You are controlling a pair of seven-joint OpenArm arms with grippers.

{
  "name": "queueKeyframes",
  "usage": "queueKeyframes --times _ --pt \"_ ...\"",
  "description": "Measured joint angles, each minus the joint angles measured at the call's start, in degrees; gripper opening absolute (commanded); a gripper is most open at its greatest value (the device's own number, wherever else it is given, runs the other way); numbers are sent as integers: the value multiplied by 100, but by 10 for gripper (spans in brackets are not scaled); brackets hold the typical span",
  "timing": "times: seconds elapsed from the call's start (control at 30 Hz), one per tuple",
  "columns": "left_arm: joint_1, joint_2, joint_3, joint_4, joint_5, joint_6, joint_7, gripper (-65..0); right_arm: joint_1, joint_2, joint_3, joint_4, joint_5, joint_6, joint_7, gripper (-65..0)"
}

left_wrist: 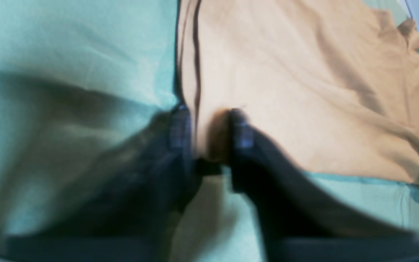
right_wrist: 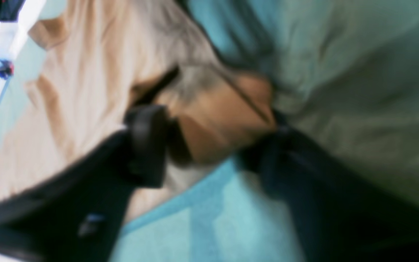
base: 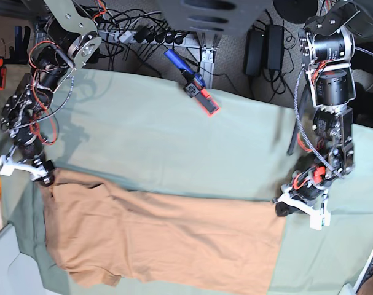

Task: Fold the T-shirt properly
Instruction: 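Pull the held shirt corners apart to straighten the shirt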

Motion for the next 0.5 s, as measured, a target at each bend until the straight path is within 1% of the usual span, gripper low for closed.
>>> queueKeyframes --times 0.03,0.1,0.13,0.17,0.23,0.3,0.37,0.4,0.5 --pt "0 0 0 2 -4 -2 -44 -650 -2 -9 -2 -4 -17 0 -26 -509" --pt "0 0 4 0 -9 -39 -203 -650 -7 -33 -4 -24 -17 2 -68 -641" --pt "0 -2 7 0 -15 -179 -243 -650 -11 -33 -4 -26 9 2 -66 -650" --pt "2 -11 9 0 -20 -385 -291 -650 -15 -33 -4 -26 22 2 -74 -650" --pt "-2 -46 11 0 -59 -684 -299 -650 -15 -31 -4 -26 59 2 -85 -650" --pt "0 -92 13 0 -146 -907 -297 -650 -15 -33 -4 -26 90 2 -87 -650" --pt "2 -120 13 0 -308 -922 -273 -650 -15 -31 -4 -26 170 2 -177 -650" --pt "2 -146 15 0 -417 -925 -175 -650 -15 -17 -4 -24 197 2 -284 -650" --pt "7 -219 2 0 -575 -966 332 -650 -17 2 -2 42 284 2 -605 -650"
